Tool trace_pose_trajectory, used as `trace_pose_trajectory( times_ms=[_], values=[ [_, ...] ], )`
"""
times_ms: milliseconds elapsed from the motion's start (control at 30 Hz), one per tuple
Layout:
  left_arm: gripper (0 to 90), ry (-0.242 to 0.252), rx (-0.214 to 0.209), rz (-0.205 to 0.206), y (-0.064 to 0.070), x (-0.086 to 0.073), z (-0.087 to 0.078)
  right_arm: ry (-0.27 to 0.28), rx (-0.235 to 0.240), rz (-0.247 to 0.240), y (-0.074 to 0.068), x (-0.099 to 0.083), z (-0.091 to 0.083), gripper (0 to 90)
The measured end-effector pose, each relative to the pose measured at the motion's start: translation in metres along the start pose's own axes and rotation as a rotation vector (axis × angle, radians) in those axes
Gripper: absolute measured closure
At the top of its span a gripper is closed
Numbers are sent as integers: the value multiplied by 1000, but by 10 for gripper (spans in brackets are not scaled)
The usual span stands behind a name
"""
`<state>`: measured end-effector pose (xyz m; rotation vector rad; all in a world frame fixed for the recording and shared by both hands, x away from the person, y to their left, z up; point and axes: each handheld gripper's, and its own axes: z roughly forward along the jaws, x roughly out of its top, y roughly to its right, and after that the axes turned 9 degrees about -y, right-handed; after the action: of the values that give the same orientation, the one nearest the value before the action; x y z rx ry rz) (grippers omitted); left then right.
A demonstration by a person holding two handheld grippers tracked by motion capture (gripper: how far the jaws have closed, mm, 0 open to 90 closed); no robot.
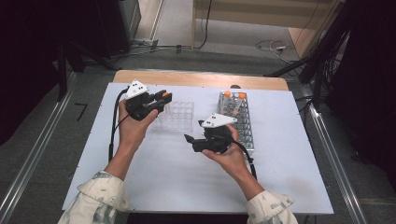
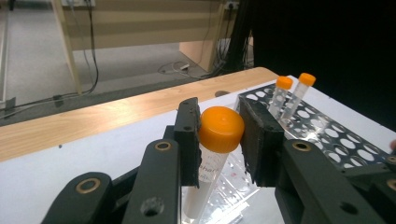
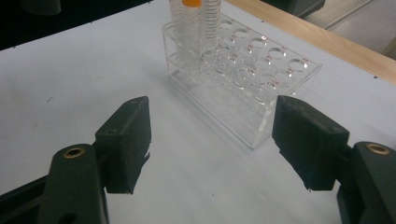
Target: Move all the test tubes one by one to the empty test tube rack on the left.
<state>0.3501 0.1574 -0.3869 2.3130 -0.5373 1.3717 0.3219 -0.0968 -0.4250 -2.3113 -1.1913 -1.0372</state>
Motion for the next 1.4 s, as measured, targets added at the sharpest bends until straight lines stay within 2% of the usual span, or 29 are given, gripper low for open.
trace_pose_trajectory(
  times_ms=[367,633,767,967,1200,1400],
  values=[
    [705,-40,20,5,-3,-7,13,7,1,-1,0,0,-2,268],
    [704,-88,30,-8,-7,-22,22,2,1,4,0,0,-3,268],
    [704,-105,40,0,-6,-26,25,1,2,4,1,-1,-2,268],
    [695,-108,43,3,-5,-27,25,-3,0,2,1,-1,-1,268],
    [604,-102,36,-4,-4,-26,23,-3,-2,4,1,-2,-1,268],
    [491,-83,9,-1,3,-24,18,6,-7,17,3,-2,-4,268]
  ],
)
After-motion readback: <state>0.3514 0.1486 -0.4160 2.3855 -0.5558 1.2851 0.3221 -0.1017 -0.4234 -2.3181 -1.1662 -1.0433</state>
